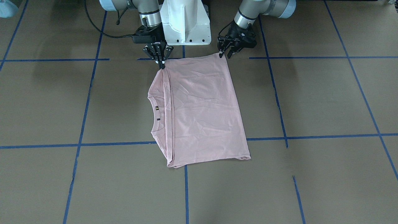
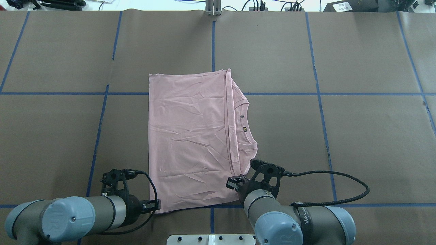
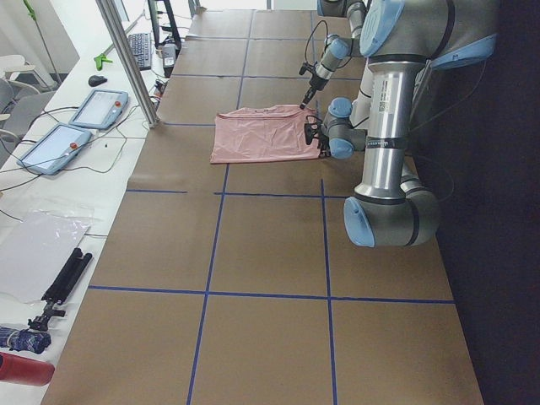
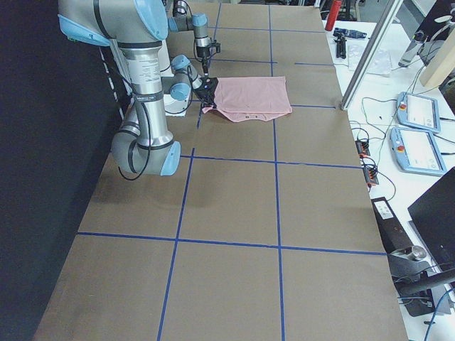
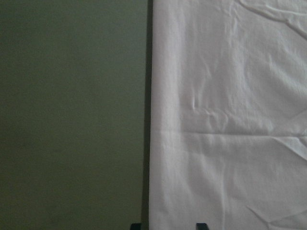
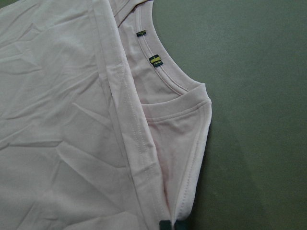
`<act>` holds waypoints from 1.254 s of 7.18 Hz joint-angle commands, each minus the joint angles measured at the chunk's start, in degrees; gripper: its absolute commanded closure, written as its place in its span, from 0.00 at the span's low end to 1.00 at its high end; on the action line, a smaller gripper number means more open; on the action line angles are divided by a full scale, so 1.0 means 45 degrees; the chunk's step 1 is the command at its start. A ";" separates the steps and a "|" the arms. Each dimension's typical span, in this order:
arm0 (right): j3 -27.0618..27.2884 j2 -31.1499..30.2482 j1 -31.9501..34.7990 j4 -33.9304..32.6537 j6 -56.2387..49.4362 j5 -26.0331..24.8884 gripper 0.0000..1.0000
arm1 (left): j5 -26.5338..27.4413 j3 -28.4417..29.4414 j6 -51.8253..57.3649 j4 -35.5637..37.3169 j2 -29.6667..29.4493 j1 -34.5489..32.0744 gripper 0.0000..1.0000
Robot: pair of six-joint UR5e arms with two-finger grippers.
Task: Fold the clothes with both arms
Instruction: 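Grasp the near edge of the shirt with both grippers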
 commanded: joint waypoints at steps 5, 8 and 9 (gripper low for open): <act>-0.0003 -0.0017 0.0005 0.0006 0.0000 0.0000 1.00 | -0.0040 0.0193 0.0000 0.0000 -0.0067 0.0271 0.55; -0.0003 -0.0017 -0.0014 -0.0013 0.0000 0.0000 1.00 | -0.0021 0.0369 0.0000 0.0000 -0.0105 0.0271 0.59; -0.0003 -0.0017 0.0005 0.0006 0.0000 0.0019 1.00 | -0.0040 0.0369 0.0019 0.0000 -0.0106 0.0290 0.65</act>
